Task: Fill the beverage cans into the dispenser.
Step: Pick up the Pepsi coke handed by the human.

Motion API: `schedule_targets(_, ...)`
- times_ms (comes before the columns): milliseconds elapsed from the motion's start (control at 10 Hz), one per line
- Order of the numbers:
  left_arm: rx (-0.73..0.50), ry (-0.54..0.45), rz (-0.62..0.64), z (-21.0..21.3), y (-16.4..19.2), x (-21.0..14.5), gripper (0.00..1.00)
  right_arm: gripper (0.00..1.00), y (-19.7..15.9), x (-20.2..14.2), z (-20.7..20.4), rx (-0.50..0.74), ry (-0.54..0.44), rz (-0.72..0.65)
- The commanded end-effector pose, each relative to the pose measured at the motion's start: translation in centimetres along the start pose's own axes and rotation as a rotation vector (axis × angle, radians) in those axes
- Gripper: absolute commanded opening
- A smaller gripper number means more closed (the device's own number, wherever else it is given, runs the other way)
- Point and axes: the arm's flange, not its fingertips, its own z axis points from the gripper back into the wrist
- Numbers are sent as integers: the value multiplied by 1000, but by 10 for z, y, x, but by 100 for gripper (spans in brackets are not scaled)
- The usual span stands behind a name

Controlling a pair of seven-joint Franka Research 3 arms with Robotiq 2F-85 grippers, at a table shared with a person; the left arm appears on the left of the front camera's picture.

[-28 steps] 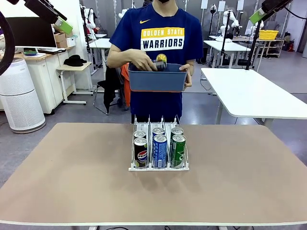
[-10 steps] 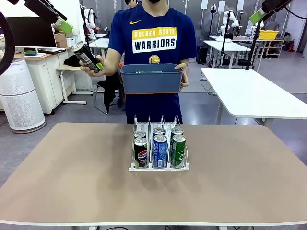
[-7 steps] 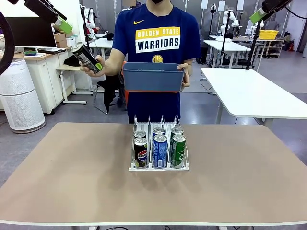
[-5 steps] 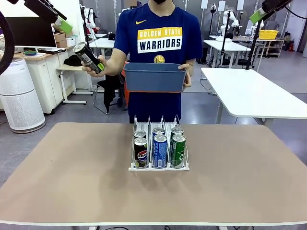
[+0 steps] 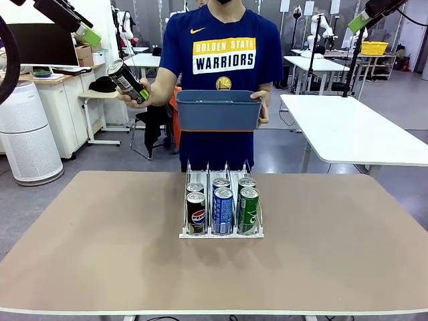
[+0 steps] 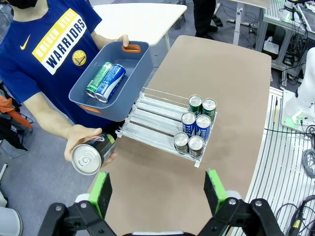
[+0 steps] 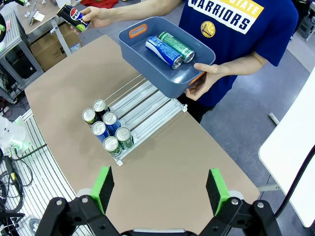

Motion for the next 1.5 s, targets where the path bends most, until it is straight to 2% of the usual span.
schedule_targets(0, 5, 6, -3, 1, 0, -1, 100, 100, 1, -1, -1, 6, 6, 2)
schedule_targets(200, 0, 0, 0, 0, 0, 0, 100, 100, 1, -1, -1, 6, 6, 2)
schedule_targets(300, 35, 33, 66, 12, -3, 2, 100, 100, 1, -1, -1, 6, 6, 2)
schedule_targets(400, 19, 53, 90, 11, -1, 1, 100, 100, 1, -1, -1, 6, 6, 2)
schedule_targets(600, 31, 102, 77, 1, 10, -5, 100, 100, 1, -1, -1, 6, 6, 2)
schedule_targets(1100, 30, 124, 100, -31, 33, -24, 100, 100, 1, -1, -1, 6, 6, 2)
schedule_targets(1400, 47, 132, 83, -49, 33, -31, 100, 100, 1, -1, -1, 6, 6, 2)
